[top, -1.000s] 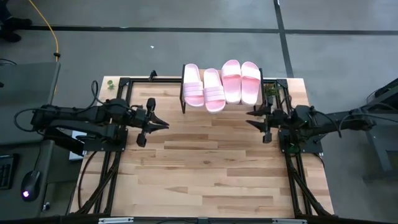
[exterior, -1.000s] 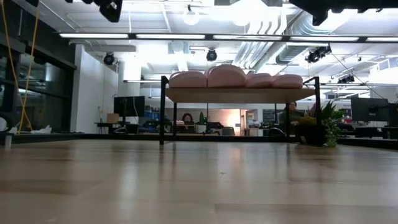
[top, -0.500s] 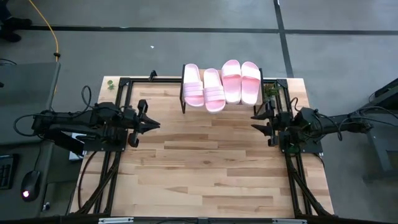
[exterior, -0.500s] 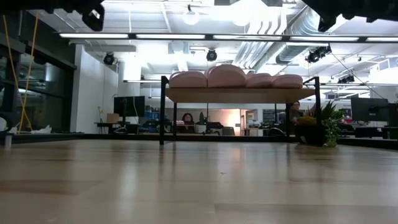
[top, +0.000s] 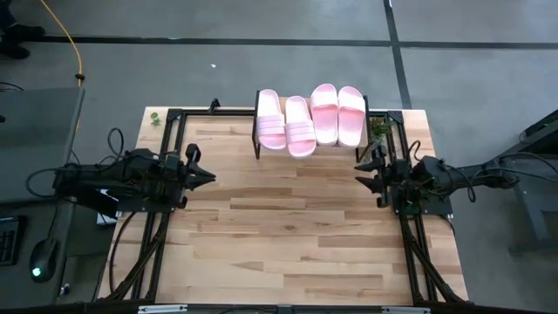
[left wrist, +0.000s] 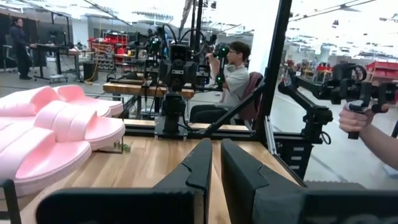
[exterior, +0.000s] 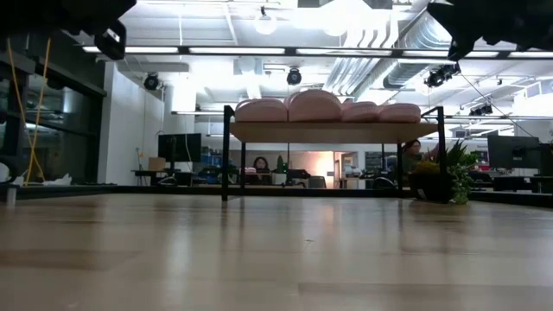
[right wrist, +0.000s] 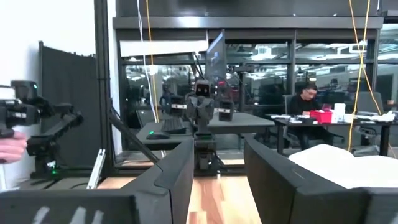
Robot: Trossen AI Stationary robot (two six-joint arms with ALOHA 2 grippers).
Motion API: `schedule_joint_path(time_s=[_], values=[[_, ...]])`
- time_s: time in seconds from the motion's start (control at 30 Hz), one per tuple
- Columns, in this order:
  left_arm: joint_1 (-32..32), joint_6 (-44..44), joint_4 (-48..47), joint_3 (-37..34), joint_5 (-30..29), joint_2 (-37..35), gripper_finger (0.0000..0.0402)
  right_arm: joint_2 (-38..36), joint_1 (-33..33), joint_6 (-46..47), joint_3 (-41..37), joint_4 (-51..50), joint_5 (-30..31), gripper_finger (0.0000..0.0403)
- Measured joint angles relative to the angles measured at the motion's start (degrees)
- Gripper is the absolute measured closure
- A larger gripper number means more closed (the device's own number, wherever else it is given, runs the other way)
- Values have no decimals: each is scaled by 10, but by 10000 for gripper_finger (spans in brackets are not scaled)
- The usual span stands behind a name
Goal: Pick and place slides into the shelf
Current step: Return to Home Position
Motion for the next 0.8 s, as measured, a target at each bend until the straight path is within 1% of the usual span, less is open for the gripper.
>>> schedule_joint_path(time_s=[0.17, 0.33, 0.53, 0.8], values=[[0, -3, -19, -13, -1, -30, 378, -4, 15, -3, 0, 0, -10, 270], [0, -2, -50, -16, -25, -50, 378, -4, 36, -13, 0, 1, 9, 270], [0, -3, -64, -16, -27, -61, 378, -4, 51, -39, 0, -10, 10, 270], [0, -4, -92, -16, -29, -61, 378, -4, 52, -44, 0, -26, 10, 270]])
